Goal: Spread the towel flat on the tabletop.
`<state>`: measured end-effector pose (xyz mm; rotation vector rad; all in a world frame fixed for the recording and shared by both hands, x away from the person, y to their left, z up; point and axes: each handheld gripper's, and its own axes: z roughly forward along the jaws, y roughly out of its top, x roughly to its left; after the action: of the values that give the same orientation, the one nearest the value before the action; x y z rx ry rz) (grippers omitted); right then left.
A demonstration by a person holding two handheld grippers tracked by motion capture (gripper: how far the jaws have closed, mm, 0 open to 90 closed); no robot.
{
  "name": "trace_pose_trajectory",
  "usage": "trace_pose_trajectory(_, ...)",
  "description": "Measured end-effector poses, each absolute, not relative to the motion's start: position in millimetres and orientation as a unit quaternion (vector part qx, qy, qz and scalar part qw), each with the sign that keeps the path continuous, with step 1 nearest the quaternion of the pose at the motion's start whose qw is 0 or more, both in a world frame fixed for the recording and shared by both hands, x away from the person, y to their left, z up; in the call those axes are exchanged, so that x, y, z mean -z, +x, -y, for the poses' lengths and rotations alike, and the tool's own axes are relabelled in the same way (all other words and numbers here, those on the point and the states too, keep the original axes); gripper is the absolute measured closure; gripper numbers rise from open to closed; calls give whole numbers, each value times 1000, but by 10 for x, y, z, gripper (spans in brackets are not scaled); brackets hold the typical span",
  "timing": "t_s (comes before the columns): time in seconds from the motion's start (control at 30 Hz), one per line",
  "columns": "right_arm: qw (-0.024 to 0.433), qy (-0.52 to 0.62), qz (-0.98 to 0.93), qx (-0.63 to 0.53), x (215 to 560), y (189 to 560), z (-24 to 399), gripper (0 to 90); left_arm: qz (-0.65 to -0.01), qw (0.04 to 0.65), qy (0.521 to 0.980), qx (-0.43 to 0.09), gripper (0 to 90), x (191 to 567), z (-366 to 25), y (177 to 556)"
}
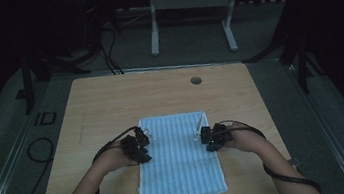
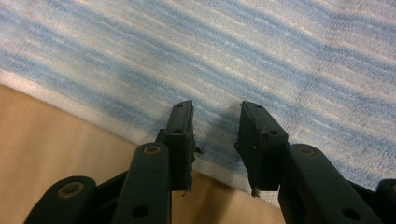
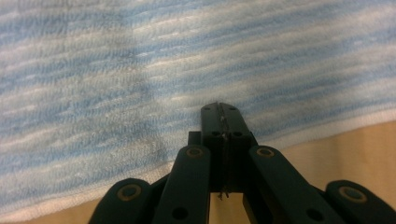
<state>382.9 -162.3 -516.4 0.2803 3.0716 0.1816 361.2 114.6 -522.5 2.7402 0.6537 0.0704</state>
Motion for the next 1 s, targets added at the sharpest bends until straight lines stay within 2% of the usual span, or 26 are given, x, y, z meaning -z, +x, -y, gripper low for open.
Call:
trace_pose_trajectory(0.27,29,110,-992,-47,5162,4128,1617,898,-215,157,963,-30,630,5224,-1098,3983)
trace_pose_trajectory(0.53,32,141,-988,-51,5161,4365,1632,897,-238,165,957,-33,624,5230,-1123,4242)
trace_pose_trajectory(0.87,29,161,-985,-57,5162,4465,1667,896,-246,178,952,-40,606,5244,-1123,4335)
trace_pose_trajectory(1.0,29,155,-986,-58,5094,4410,1688,870,-245,182,952,-35,588,5110,-1138,4226)
